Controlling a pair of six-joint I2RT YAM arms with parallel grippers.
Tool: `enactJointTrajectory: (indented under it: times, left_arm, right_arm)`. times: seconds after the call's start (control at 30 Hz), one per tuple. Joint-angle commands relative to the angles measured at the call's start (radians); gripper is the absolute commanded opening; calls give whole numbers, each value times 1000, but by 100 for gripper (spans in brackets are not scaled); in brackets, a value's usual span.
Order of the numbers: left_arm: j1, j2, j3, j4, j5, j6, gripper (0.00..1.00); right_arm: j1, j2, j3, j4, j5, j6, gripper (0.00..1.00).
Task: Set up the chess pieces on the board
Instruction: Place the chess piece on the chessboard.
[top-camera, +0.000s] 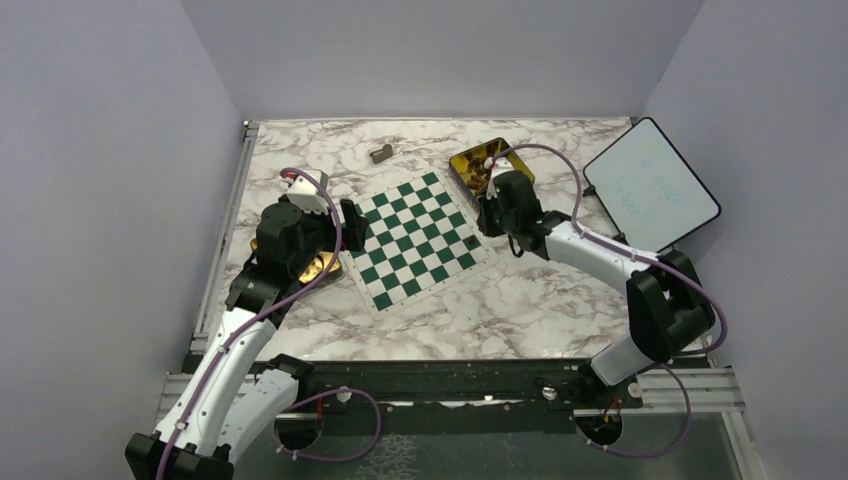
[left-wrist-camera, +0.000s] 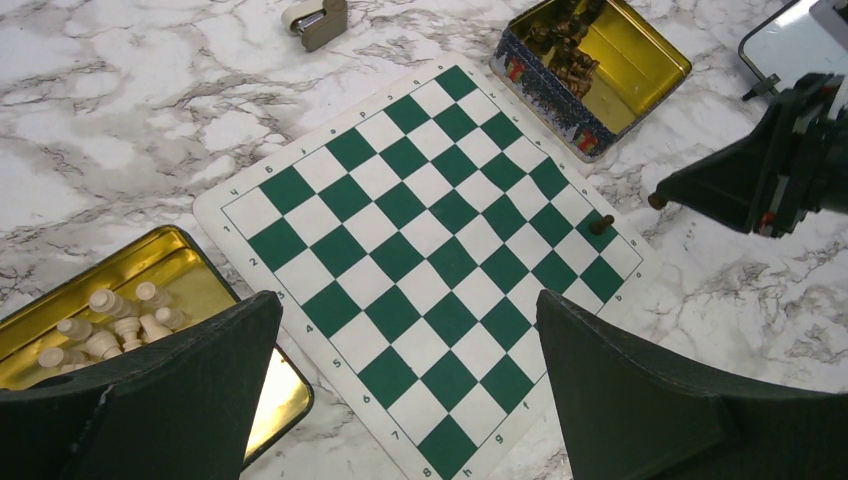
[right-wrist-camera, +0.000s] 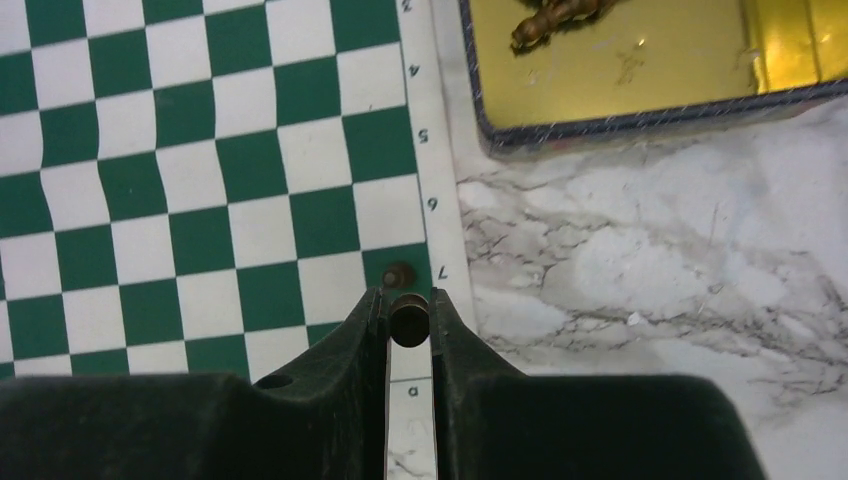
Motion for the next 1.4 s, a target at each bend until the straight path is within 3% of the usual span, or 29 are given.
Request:
enactJointTrajectory:
  times: [0.0, 0.43, 1.37]
  left_arm:
    - [-3, -12, -10, 5, -4, -3, 99]
    - [-7, -14, -10, 4, -1, -3, 99]
    - [-8, -13, -10, 4, -1, -3, 99]
  right_arm:
    - [72, -74, -98, 84, 89, 38, 15]
    - [154, -128, -299, 268, 160, 72, 15]
    - [170, -26, -354, 398, 202, 50, 16]
